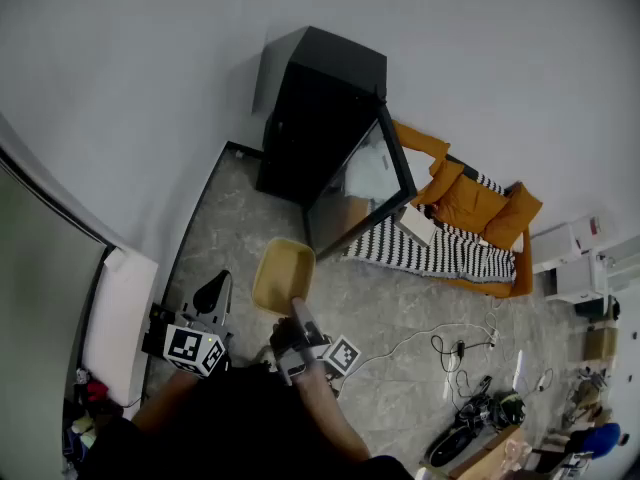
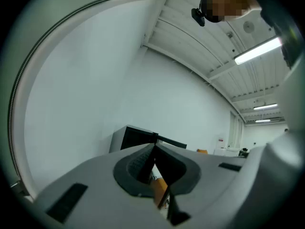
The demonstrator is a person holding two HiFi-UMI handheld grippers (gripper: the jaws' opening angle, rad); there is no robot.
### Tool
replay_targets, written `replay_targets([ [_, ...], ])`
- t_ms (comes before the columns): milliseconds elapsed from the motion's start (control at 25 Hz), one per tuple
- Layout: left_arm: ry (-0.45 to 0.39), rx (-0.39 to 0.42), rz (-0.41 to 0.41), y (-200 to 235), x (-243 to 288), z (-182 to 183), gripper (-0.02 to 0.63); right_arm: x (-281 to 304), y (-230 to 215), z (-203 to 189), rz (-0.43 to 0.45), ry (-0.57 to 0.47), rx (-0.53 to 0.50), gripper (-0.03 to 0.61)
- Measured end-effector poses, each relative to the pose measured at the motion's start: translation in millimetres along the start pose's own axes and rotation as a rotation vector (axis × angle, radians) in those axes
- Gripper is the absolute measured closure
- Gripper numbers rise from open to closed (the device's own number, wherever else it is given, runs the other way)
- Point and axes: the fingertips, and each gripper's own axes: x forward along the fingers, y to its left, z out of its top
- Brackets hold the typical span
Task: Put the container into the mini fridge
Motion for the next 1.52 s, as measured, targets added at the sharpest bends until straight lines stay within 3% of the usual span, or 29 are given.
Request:
replay_targets([
  [680, 0.001, -0.007, 0.006, 5.0, -0.8, 5.8, 0.609, 5.9, -0.9, 4.2, 0.025, -0.019, 0.058, 0.365],
  [960, 0.003, -0.005, 0.004, 26.7, -1.3, 12.7, 0.609, 22.1, -2.4, -5.6, 0.034, -0.019, 0.046, 0.365],
  [1520, 0.014, -0.003, -0.088, 80.6, -1.1, 27.1, 0.609, 67.9, -9.4, -46.3, 0.054, -0.088, 0.023, 0.365],
])
